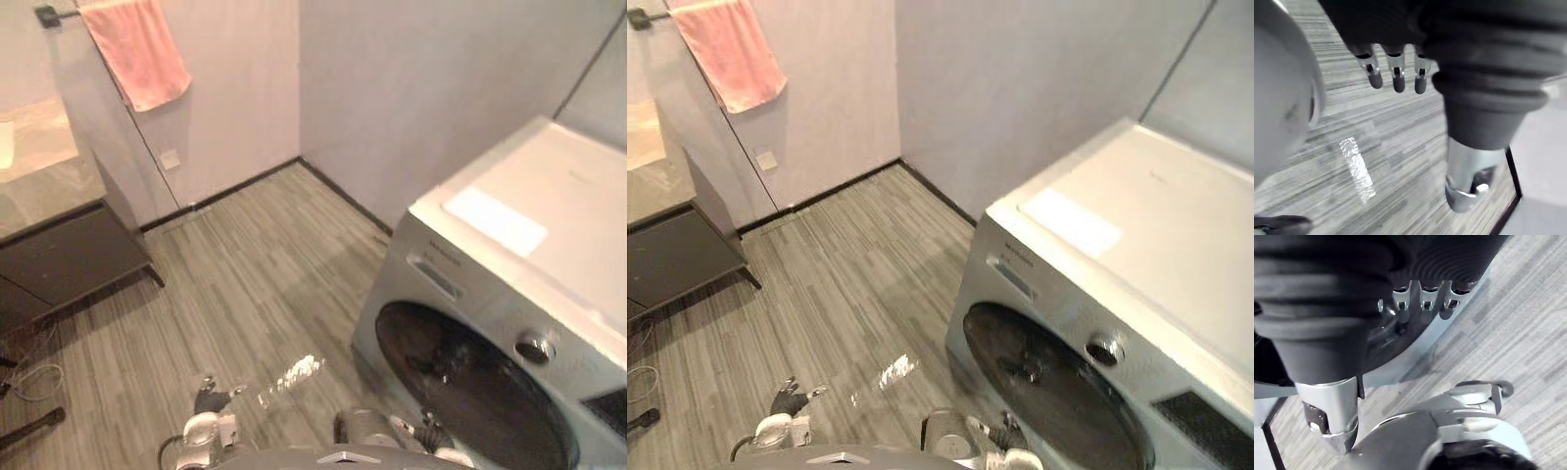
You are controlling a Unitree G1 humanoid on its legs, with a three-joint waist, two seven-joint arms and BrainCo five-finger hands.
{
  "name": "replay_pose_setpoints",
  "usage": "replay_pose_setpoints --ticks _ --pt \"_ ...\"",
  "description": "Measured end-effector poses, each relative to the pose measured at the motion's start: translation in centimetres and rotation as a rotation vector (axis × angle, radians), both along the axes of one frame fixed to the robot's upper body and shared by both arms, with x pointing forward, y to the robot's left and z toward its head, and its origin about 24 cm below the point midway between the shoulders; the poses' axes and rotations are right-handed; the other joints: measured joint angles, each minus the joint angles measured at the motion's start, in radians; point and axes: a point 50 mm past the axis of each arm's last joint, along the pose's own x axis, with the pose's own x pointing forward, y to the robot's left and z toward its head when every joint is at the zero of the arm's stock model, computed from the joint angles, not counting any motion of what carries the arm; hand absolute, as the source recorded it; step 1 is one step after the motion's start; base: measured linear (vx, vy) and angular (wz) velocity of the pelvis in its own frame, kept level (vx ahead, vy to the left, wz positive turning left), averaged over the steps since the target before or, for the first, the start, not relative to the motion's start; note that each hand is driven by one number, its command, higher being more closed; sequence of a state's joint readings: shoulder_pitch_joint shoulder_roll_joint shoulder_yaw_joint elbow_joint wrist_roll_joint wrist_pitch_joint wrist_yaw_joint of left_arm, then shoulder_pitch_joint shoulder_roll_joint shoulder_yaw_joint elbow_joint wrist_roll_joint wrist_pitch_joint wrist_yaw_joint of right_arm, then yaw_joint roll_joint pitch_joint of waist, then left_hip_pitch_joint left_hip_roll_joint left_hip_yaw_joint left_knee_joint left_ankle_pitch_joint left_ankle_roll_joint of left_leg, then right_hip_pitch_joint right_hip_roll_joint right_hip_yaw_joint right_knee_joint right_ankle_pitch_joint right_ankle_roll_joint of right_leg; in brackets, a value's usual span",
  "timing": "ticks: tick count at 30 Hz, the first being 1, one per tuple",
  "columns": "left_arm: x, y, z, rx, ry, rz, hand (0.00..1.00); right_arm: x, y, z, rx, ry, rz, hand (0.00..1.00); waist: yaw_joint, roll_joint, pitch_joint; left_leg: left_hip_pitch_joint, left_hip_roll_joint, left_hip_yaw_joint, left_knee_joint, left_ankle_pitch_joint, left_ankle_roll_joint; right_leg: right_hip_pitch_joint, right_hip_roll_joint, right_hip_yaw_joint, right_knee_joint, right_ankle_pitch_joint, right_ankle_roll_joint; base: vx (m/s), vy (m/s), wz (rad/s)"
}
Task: Pick up the laundry basket with both hands and put the clothes into the washing machine.
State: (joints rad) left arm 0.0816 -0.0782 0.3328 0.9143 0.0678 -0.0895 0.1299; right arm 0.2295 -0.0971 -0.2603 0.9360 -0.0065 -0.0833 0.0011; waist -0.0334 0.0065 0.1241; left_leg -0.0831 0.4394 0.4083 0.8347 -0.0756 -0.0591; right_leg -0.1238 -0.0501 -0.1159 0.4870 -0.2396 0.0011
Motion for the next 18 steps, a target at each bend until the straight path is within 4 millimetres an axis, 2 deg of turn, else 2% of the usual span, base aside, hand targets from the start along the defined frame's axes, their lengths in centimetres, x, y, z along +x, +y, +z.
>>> replay_pose_setpoints --ticks 1,3,4,5,6,7,8,9,10,11,13,14,16,17,18 --pt "-0.1 0.2 0.0 0.001 0.002 0.013 0.0 -0.9 0.0 -0.3 0.012 0.029 -0.041 0.0 -0.009 -0.009 -0.003 0.001 0.017 0.042 -0.003 0.022 0.02 0.027 -0.012 -0.031 -0.02 -0.002 -0.003 0.34 -0.077 0.9" --pt "-0.1 0.6 0.0 0.008 0.0 0.026 0.0 -2.8 0.4 -0.9 0.043 0.096 -0.123 0.0 -0.015 -0.026 0.004 0.014 0.048 0.187 -0.011 0.062 0.033 0.089 -0.047 -0.09 -0.088 0.003 -0.01 0.27 -0.03 1.0" --pt "0.0 0.7 0.0 0.008 -0.001 0.025 0.0 -3.2 0.4 -1.0 0.047 0.113 -0.135 0.0 -0.017 -0.027 0.005 0.018 0.042 0.216 -0.023 0.024 0.028 0.101 -0.06 -0.108 -0.101 0.004 -0.011 0.2 0.026 1.05" --pt "0.0 0.6 -0.1 0.003 0.009 0.017 0.0 -3.6 0.2 -1.1 0.048 0.129 -0.152 0.0 -0.026 -0.025 0.009 0.017 0.006 0.251 -0.085 -0.05 0.008 0.128 -0.088 -0.146 -0.123 0.005 -0.009 0.17 0.084 1.05" --pt "-0.1 0.7 -0.2 0.004 0.018 0.008 0.0 -3.7 0.0 -1.1 0.045 0.128 -0.175 0.0 -0.027 -0.022 0.019 0.015 -0.048 0.255 -0.183 -0.09 -0.017 0.151 -0.106 -0.155 -0.14 0.005 -0.007 0.15 0.115 0.97" --pt "-0.1 0.8 -0.2 0.008 0.018 0.007 0.0 -3.4 -0.1 -1.1 0.044 0.123 -0.175 0.0 -0.023 -0.02 0.022 0.01 -0.078 0.246 -0.238 -0.099 -0.021 0.162 -0.113 -0.158 -0.15 0.005 -0.002 0.12 0.184 0.63" --pt "-0.2 1.2 -0.2 0.018 0.022 0.002 0.0 -2.6 -0.3 -1.0 0.039 0.104 -0.169 0.0 -0.017 -0.016 0.025 -0.013 -0.143 0.19 -0.349 -0.098 -0.024 0.169 -0.125 -0.161 -0.161 -0.003 0.022 0.09 0.24 0.25" --pt "-0.4 1.2 -0.3 0.018 0.031 -0.006 0.0 -1.8 -0.9 -0.8 0.022 0.086 -0.153 0.0 -0.012 0.004 0.037 -0.027 -0.199 0.106 -0.485 -0.067 -0.031 0.175 -0.125 -0.159 -0.156 -0.019 0.051 0.08 0.258 0.05" --pt "-0.7 1.0 -0.4 0.013 0.041 -0.012 0.0 -1.4 -1.4 -0.6 0.008 0.073 -0.143 0.0 -0.003 0.012 0.045 -0.023 -0.223 0.073 -0.503 -0.025 0.014 0.177 -0.122 -0.144 -0.145 -0.028 0.069 0.1 0.217 0.14" --pt "-0.7 1.8 -0.4 0.035 0.048 -0.027 0.0 -0.8 -0.7 -0.7 0.021 0.065 -0.121 0.0 -0.004 0.004 0.045 -0.015 -0.261 0.071 -0.529 -0.031 0.008 0.181 -0.128 -0.102 -0.158 -0.03 0.073 0.12 0.148 0.42" --pt "-0.6 2.0 -0.3 0.038 0.037 -0.028 0.0 0.0 -0.5 -0.6 0.024 0.055 -0.097 0.0 0.002 -0.023 0.056 -0.021 -0.299 0.059 -0.534 -0.046 0.031 0.2 -0.136 -0.079 -0.208 -0.023 0.074 0.15 0.144 0.46" --pt "-0.6 2.2 -0.2 0.035 0.033 -0.014 0.0 0.3 -0.4 -0.6 0.023 0.05 -0.089 0.0 0.006 -0.021 0.058 -0.029 -0.304 0.056 -0.522 -0.056 0.036 0.204 -0.137 -0.075 -0.22 -0.022 0.074 0.17 0.207 0.17" --pt "-0.7 2.3 -0.2 0.02 0.026 0.002 0.0 1.0 -0.4 -0.5 0.005 0.045 -0.031 0.0 0.013 -0.027 0.053 -0.054 -0.331 0.048 -0.458 -0.113 0.065 0.21 -0.173 -0.064 -0.218 -0.048 0.096 0.18 0.235 0.11" --pt "-0.9 2.5 -0.3 0.018 0.032 0.011 0.0 1.0 -0.5 -0.5 -0.001 0.052 -0.008 0.0 0.01 -0.037 0.038 -0.044 -0.362 0.049 -0.454 -0.144 0.072 0.208 -0.205 -0.06 -0.154 -0.071 0.122 0.2 0.164 0.02" --pt "-1.0 2.2 -0.4 0.011 0.042 0.007 0.0 1.2 -0.6 -0.4 -0.005 0.044 -0.002 0.0 0.007 -0.041 0.037 -0.023 -0.377 0.054 -0.456 -0.158 0.075 0.168 -0.225 -0.036 -0.051 -0.073 0.123 0.33 0.198 0.09"
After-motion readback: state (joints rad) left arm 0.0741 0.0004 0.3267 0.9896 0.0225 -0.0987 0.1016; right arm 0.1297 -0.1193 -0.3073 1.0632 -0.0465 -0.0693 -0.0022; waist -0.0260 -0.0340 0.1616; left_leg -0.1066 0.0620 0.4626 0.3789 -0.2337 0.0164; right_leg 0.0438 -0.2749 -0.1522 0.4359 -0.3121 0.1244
